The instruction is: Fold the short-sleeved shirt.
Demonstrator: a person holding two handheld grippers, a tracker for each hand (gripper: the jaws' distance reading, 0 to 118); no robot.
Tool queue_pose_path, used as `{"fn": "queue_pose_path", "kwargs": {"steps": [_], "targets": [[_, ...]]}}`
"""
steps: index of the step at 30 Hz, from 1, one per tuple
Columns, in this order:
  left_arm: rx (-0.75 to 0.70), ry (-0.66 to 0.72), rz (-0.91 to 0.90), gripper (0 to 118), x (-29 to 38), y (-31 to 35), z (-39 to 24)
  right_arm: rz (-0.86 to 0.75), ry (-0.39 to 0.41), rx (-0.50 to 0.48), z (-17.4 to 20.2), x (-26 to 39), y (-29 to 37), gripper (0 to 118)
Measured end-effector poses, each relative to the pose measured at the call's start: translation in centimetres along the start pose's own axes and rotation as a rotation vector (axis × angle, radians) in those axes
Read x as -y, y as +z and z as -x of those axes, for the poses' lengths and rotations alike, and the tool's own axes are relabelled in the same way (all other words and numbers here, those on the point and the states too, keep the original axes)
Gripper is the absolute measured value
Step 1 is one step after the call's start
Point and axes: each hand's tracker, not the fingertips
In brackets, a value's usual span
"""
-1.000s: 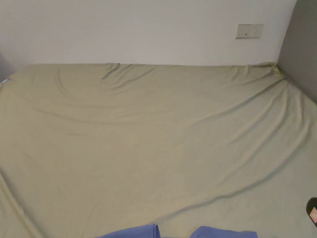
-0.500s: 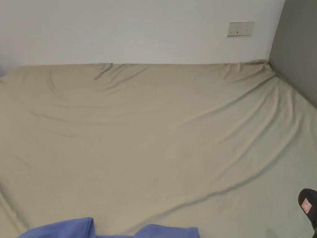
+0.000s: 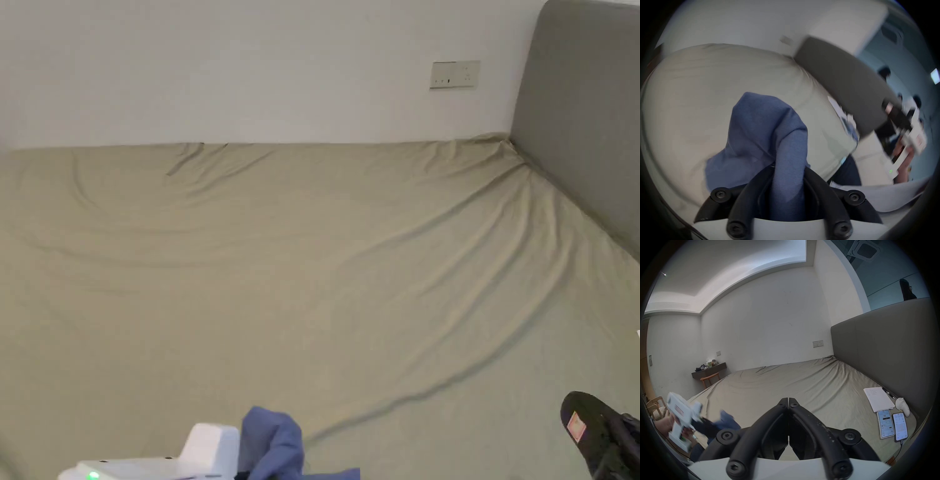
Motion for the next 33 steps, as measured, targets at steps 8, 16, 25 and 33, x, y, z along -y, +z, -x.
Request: {"fn": "queue_pose_path", "kwargs": {"steps": [8,16,25,33], "targets": [[-0.093,-0.187,0.106,100,1.6,-8.0,-7.4,-0.021,-0.027,0.071,-1.9,0.2,2.1,2],[-0.348,-0.153,-0.231,2,-1.0,0.4,-3.9,-0.024,-0.063,0.066,-2.3,0.8,1.6,2],[-0.016,-0.173,0.149,2,4.7,-10.1,-7.8,0.006,-0.039,0.027,-1.5,1.3,1.2,2],[-0.008,-0.163,0.061,2,1.8,-9.5,-7.6,0.021,-0.033,0.036,-1.8,0.9,1.5,2]]}}
